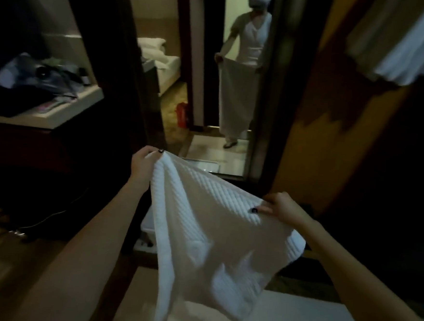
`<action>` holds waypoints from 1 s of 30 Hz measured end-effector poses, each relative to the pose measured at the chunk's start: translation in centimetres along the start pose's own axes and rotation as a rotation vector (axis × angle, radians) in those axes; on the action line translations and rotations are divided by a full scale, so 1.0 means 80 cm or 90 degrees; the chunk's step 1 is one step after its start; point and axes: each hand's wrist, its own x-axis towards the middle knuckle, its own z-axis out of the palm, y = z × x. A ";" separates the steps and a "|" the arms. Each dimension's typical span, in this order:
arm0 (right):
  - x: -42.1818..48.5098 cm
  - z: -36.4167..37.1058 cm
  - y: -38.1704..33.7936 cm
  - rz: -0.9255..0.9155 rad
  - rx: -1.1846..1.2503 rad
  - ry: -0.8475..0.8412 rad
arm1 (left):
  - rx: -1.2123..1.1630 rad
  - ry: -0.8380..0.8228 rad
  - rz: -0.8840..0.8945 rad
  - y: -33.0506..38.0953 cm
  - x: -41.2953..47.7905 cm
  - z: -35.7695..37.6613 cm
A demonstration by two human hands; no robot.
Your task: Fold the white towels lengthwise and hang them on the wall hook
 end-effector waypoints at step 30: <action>-0.160 -0.308 0.356 0.013 0.514 0.105 | -0.012 -0.160 0.057 0.140 -0.175 0.547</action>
